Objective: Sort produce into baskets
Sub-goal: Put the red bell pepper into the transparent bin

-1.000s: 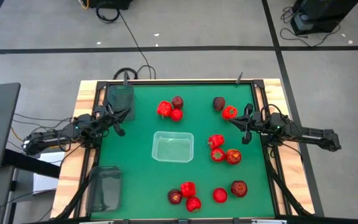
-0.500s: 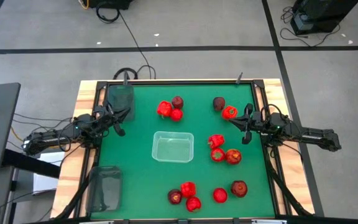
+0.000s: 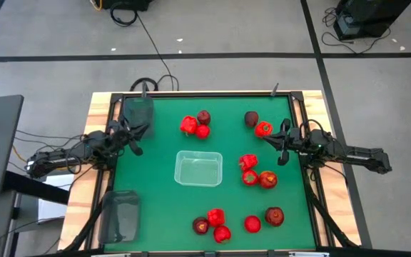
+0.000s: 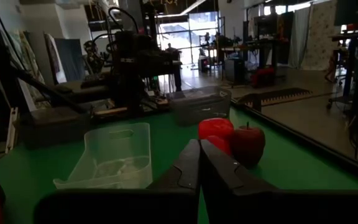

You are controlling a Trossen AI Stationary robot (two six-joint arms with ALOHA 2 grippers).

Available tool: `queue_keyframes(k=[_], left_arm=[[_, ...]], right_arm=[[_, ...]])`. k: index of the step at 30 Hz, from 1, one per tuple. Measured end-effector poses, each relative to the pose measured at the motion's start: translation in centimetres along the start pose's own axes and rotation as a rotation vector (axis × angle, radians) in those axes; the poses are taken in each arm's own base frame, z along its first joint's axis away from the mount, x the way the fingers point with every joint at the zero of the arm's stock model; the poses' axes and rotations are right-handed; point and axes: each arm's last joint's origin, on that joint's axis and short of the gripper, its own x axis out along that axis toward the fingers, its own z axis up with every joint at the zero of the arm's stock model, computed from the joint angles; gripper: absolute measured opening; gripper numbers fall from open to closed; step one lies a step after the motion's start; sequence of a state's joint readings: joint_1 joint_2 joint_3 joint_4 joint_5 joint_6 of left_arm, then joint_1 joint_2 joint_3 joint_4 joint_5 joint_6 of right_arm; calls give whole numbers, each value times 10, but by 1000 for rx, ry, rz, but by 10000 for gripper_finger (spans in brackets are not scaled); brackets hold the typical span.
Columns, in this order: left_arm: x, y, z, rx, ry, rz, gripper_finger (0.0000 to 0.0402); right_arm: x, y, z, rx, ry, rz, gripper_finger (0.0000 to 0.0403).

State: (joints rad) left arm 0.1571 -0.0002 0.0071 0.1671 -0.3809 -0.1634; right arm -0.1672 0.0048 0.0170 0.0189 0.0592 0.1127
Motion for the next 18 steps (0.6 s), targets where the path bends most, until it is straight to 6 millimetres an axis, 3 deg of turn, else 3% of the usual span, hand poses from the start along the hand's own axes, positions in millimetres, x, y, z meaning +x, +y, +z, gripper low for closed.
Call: queue_keyframes(k=[9, 18], left_arm=[[0, -1, 8, -7, -77, -12, 19], [5, -4, 9, -31, -86, -28, 32]], right_arm=[[-1, -2, 16, 84, -154, -67, 19], [-3, -11, 44, 74, 101, -404, 41]])
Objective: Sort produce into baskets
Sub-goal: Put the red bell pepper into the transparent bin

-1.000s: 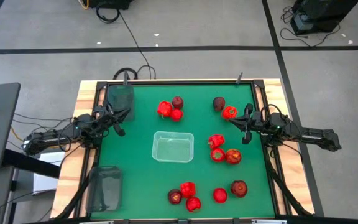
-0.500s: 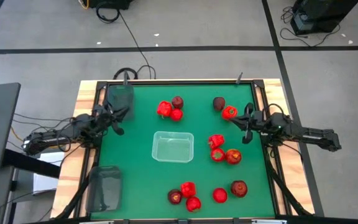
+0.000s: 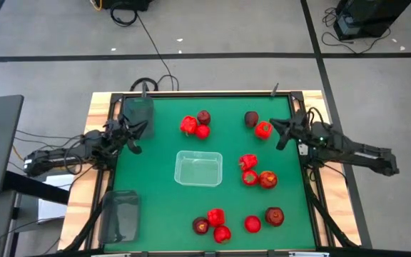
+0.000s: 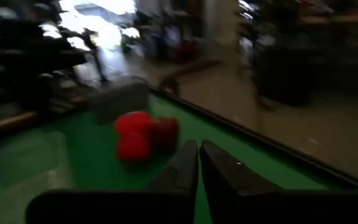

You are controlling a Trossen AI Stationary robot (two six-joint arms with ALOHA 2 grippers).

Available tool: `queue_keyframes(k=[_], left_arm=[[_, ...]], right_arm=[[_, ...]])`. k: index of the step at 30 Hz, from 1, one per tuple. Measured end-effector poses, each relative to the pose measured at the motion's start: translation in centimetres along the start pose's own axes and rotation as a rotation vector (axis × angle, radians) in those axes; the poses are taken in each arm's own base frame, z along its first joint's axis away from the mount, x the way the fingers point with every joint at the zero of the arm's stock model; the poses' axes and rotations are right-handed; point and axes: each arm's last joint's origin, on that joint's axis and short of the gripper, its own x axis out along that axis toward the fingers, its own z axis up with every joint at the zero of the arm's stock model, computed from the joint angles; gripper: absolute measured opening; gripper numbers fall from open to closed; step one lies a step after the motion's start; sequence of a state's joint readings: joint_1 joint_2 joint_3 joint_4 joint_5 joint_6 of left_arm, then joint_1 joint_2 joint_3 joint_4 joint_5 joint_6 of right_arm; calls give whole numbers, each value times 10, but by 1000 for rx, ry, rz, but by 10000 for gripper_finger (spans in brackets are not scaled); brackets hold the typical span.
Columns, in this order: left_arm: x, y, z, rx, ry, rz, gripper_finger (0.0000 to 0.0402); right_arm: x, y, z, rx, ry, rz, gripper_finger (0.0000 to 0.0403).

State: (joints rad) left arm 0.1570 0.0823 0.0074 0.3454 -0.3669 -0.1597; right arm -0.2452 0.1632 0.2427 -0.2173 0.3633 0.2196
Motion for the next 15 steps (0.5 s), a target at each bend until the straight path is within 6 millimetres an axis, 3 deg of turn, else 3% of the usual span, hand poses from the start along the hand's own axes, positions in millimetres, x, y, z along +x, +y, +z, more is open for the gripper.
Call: queue_keyframes(k=[7, 15], left_arm=[[12, -4, -12, 4, 100, -35, 86], [25, -9, -23, 13, 146, -65, 113]], right_arm=[[13, 9, 21, 105, 64, -23, 93], [31, 15, 27, -32, 268, -96, 139]])
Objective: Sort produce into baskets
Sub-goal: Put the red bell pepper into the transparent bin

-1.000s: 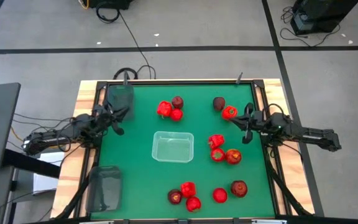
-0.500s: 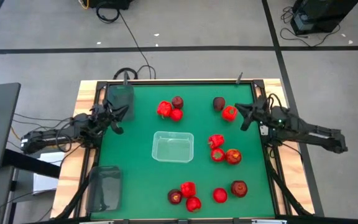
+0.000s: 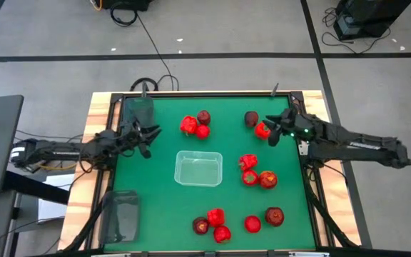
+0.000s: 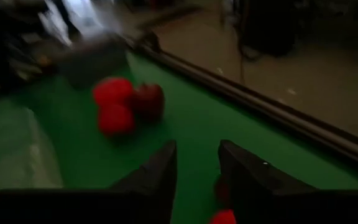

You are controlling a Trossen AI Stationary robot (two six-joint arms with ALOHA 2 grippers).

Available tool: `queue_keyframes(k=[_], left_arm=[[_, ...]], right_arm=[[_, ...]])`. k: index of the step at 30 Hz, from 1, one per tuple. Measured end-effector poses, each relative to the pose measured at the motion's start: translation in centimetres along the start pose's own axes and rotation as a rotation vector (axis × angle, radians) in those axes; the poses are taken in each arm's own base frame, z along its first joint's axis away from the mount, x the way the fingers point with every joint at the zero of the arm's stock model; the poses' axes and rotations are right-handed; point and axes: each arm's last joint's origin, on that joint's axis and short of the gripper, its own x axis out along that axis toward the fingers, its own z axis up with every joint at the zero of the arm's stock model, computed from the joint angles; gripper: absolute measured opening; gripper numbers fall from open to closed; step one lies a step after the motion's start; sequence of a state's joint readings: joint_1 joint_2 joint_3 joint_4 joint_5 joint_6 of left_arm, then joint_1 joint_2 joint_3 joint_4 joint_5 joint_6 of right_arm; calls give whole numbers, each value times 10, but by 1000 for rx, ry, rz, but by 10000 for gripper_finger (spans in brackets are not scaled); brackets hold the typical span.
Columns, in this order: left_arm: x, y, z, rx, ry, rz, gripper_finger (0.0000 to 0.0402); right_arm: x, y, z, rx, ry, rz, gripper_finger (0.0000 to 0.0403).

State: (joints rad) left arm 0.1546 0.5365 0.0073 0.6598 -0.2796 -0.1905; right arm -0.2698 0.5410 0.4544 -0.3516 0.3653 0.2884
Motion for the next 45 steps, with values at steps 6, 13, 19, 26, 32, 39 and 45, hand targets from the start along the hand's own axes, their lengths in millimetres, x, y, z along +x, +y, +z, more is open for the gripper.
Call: queue_keyframes(k=[6, 13, 19, 26, 32, 39, 45], left_arm=[[7, -2, -6, 9, 33, -34, 113], [15, -3, -12, 62, 99, -24, 113], [19, -6, -24, 21, 206, -112, 108], [27, -7, -23, 37, 180, -98, 106], [41, -12, -23, 70, 227, -111, 106], [69, -19, -16, 98, 365, -110, 106], [88, -25, -3, 111, 457, -73, 105]], right_arm=[[7, 1, 13, 3, 168, -88, 156], [11, 0, 23, -9, 345, -142, 156], [12, 5, 22, 84, 606, 11, 154], [9, 8, 18, 120, 834, -21, 154], [15, 4, 15, 56, 845, -156, 154], [22, 3, 12, 33, 929, -85, 154], [32, 1, 10, -54, 897, -212, 154]])
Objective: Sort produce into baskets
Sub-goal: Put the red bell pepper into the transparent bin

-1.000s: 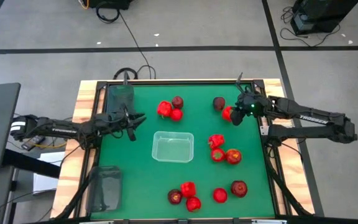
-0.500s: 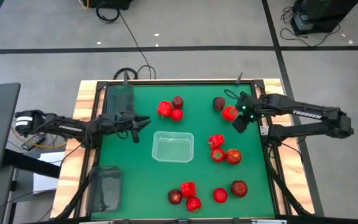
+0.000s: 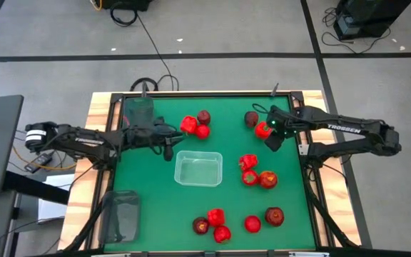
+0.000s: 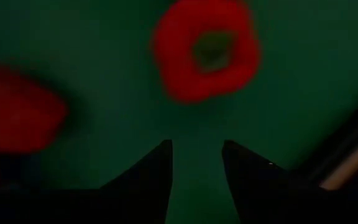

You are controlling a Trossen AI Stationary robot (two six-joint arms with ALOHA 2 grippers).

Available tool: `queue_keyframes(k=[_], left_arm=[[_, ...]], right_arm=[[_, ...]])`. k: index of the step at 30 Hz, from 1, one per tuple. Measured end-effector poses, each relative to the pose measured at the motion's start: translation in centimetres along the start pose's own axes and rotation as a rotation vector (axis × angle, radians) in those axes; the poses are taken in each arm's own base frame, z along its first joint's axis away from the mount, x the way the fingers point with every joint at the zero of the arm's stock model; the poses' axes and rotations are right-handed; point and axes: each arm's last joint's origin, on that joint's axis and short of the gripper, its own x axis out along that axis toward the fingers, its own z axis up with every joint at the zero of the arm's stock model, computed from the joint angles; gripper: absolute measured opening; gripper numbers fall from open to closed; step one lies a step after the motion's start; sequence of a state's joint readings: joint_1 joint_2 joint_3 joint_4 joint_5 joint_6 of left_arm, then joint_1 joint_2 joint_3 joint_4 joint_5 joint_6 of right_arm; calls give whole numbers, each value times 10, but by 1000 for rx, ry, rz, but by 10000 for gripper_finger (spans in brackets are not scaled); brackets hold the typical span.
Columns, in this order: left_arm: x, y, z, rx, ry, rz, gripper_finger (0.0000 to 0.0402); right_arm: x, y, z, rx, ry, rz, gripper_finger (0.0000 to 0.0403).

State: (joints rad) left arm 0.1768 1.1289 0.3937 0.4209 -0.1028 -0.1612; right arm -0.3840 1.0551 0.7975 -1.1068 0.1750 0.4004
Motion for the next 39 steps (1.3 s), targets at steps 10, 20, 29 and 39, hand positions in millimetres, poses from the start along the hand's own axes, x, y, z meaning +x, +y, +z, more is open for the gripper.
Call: queue_keyframes(k=[10, 20, 29, 39], left_arm=[[2, -3, 15, 10, -96, -12, 105], [2, -2, 13, 42, -81, 13, 105], [2, -1, 12, 44, -71, 14, 105], [2, -1, 12, 44, -71, 14, 105]], right_arm=[[10, 5, 16, -26, -74, -44, 154], [21, -3, 34, 17, -119, -26, 155], [38, -2, 41, 0, -47, -53, 124], [34, 1, 41, -77, -66, 32, 21]])
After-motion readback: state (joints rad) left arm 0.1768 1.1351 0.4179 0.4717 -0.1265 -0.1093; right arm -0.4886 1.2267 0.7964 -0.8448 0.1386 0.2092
